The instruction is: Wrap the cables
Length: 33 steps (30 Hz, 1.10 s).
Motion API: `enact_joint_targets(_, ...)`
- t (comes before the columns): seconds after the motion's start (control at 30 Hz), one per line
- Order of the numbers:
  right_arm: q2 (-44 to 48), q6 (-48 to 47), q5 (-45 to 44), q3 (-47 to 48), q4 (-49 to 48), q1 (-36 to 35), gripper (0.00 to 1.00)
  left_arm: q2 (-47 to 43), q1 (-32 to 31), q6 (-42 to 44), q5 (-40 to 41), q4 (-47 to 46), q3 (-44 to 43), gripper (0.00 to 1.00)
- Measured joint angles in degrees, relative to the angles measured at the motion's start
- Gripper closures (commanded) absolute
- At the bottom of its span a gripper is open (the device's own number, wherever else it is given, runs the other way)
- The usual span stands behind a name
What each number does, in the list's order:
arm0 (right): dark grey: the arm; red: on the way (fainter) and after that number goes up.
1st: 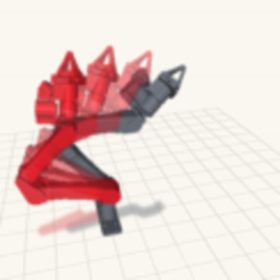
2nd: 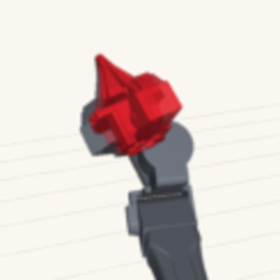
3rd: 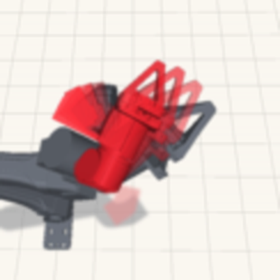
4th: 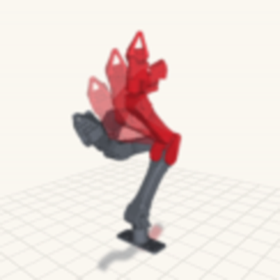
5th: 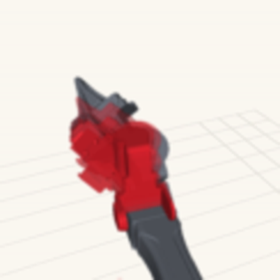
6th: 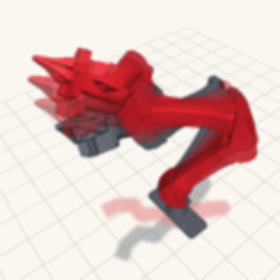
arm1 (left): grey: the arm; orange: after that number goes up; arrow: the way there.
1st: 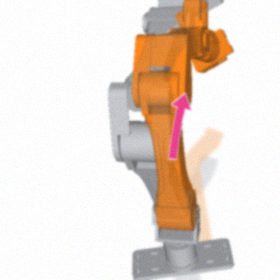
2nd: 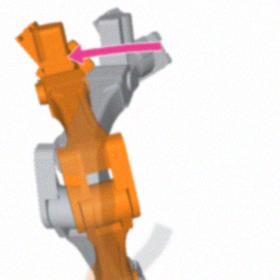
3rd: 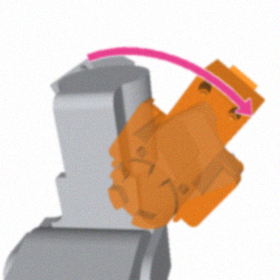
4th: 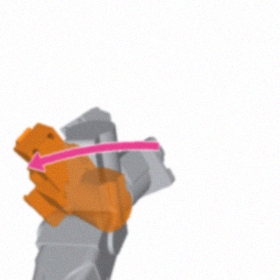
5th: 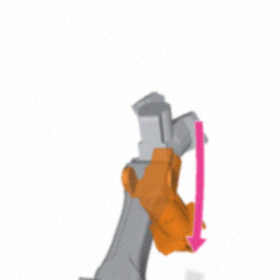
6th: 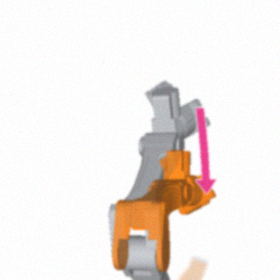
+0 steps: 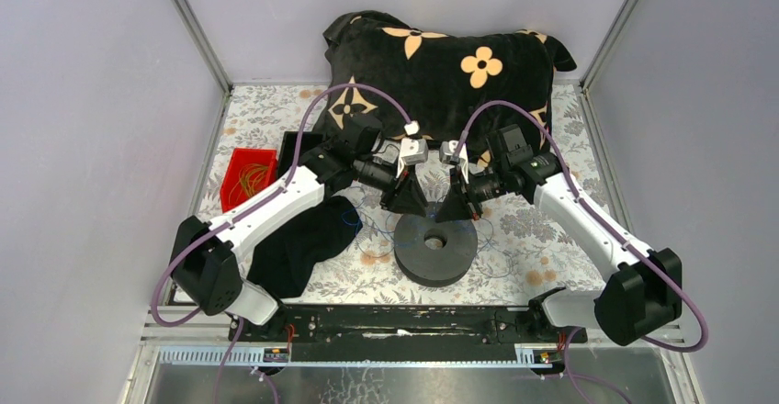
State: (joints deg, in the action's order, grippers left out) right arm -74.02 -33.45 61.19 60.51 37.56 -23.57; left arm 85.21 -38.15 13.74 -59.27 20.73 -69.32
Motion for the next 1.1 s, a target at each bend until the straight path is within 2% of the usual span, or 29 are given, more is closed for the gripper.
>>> enact_joint_targets(0.13,-1.0,-2.6,0.9,0.8,2.8,0.0,1.00,0.4,-0.1,1.7,-0.5,1.7,-3.5,0.81)
enact_joint_targets(0.27,-1.1,-2.8,3.1,0.8,3.8,0.0,1.00,0.5,-0.9,3.3,-1.3,2.6,-4.6,0.85)
enact_joint_targets(0.6,-1.9,-2.3,6.2,0.9,3.8,0.0,1.00,3.0,-2.8,6.7,-2.4,3.6,-4.7,0.85)
enact_joint_targets(0.87,-2.1,-1.6,7.1,0.9,3.7,0.0,1.00,3.3,-2.8,10.2,-2.5,5.2,-4.5,0.80)
enact_joint_targets(1.1,-2.7,-1.1,7.0,0.9,3.7,0.0,1.00,3.3,-2.8,13.6,-2.8,6.1,-4.0,0.81)
